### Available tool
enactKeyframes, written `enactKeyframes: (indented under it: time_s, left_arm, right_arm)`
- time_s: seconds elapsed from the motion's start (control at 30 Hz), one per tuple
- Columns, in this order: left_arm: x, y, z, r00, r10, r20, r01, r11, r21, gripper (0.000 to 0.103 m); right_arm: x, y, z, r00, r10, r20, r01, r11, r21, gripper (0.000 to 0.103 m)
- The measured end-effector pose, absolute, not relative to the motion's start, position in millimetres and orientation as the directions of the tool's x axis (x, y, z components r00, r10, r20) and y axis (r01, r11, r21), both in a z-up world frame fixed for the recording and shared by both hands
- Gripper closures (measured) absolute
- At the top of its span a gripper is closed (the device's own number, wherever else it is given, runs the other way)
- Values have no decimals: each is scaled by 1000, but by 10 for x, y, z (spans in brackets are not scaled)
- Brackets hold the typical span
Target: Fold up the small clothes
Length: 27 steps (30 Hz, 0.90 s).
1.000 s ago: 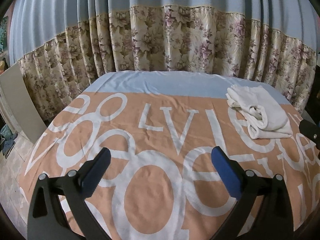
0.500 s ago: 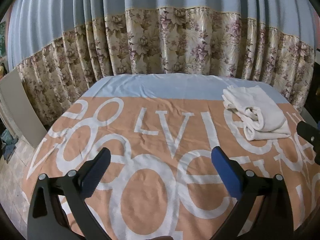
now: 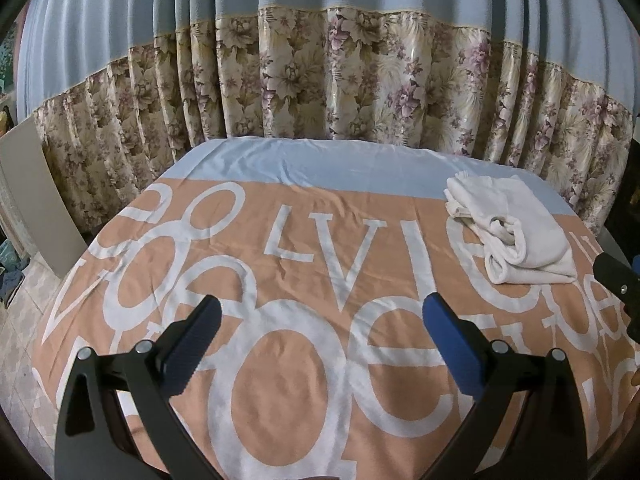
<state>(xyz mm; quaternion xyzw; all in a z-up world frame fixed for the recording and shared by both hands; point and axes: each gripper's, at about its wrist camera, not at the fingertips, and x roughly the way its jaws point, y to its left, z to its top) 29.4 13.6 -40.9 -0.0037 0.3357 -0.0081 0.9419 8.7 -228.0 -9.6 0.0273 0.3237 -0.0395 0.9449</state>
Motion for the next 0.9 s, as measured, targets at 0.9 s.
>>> enactKeyframes:
  time_s: [0.9]
  left_arm:
    - [270,130,-374,780,-36,-625,36,999,-13,2]
  right_arm:
    - [87,-2269,-96,791,-60,-610,93,995,23,3]
